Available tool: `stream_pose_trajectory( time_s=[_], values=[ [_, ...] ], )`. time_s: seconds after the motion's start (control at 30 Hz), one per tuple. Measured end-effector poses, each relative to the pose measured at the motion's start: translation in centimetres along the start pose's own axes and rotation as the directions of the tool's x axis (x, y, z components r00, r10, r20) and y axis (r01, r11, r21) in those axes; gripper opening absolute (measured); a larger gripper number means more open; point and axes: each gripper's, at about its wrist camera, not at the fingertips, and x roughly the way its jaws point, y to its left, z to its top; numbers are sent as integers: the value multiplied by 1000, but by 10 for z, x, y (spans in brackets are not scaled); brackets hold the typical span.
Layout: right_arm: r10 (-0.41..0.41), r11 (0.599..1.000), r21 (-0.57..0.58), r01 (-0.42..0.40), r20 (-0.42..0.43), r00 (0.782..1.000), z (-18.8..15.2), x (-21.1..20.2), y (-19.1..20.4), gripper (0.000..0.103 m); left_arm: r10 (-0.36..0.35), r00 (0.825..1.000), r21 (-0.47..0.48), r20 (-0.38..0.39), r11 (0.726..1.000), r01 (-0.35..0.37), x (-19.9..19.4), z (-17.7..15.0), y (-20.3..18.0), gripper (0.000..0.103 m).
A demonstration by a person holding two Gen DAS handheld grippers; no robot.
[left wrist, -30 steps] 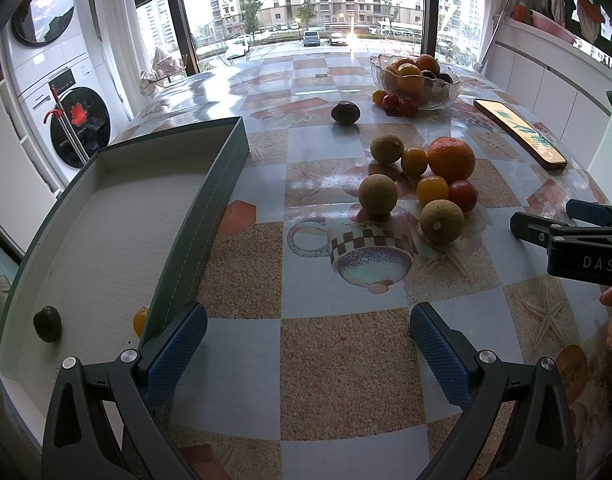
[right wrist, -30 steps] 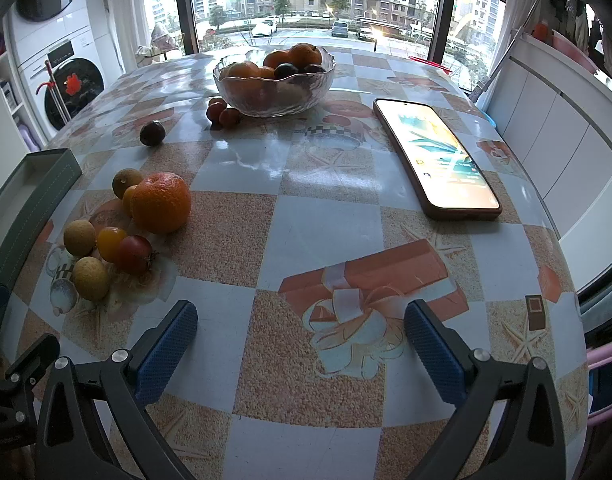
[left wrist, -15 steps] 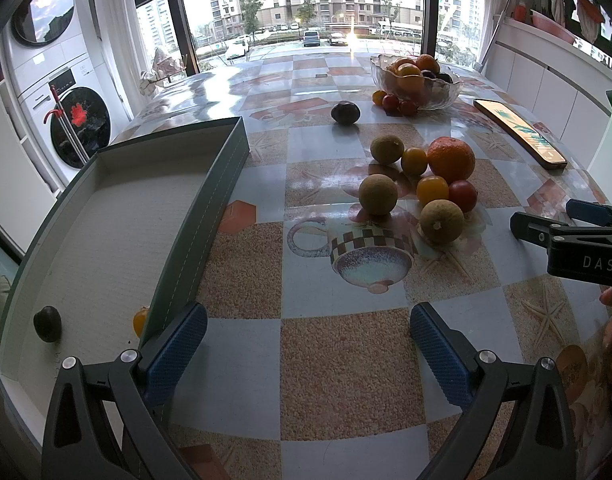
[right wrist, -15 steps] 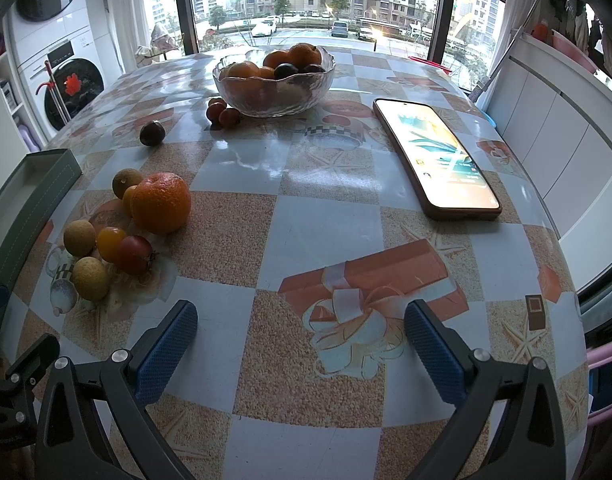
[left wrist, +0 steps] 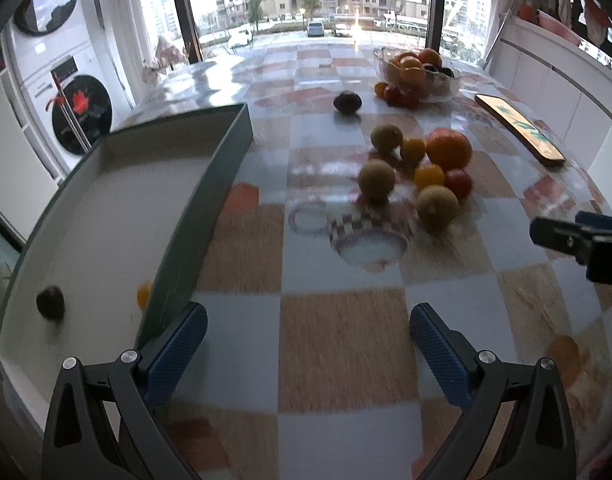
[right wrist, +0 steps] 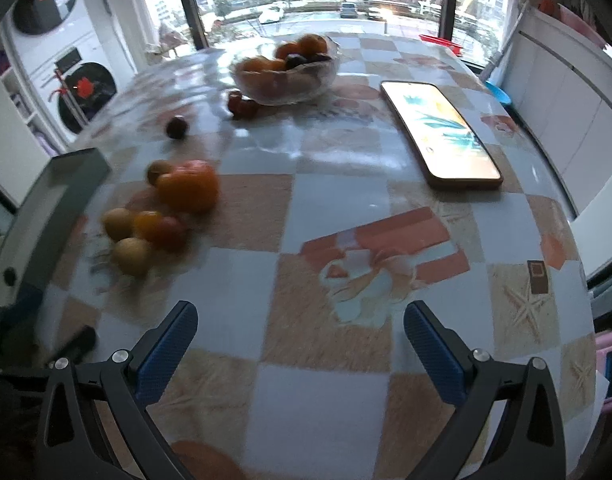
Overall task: Organize fruits
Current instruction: 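Grasp a round yellow-brown fruit with the right tool while the left tool grasps a small yellow fruit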
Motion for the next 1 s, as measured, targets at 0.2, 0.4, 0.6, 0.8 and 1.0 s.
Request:
stream_pose_trajectory(
  time_s=[0.2,0.4,0.6,0.8,1.0],
  values=[
    [62,992,-107,-64,-21,998,5,6,48,92,-21,999,-27,33,999,22,-26,-7,13,102],
    [113,982,-145,-118,-47,993,13,24,84,66,-31,998,-36,53,999,33,-37,-3,20,102],
    [163,976,-140,-169,-57,985,19,27,94,28,-17,996,-4,86,1000,18,-39,8,14,101],
    [191,978,-85,-193,-24,981,16,17,69,28,-29,996,-14,87,999,30,-30,25,11,101],
    [175,984,-31,-175,-13,985,2,-5,27,28,-55,995,20,81,998,54,-2,58,-14,101]
  ],
)
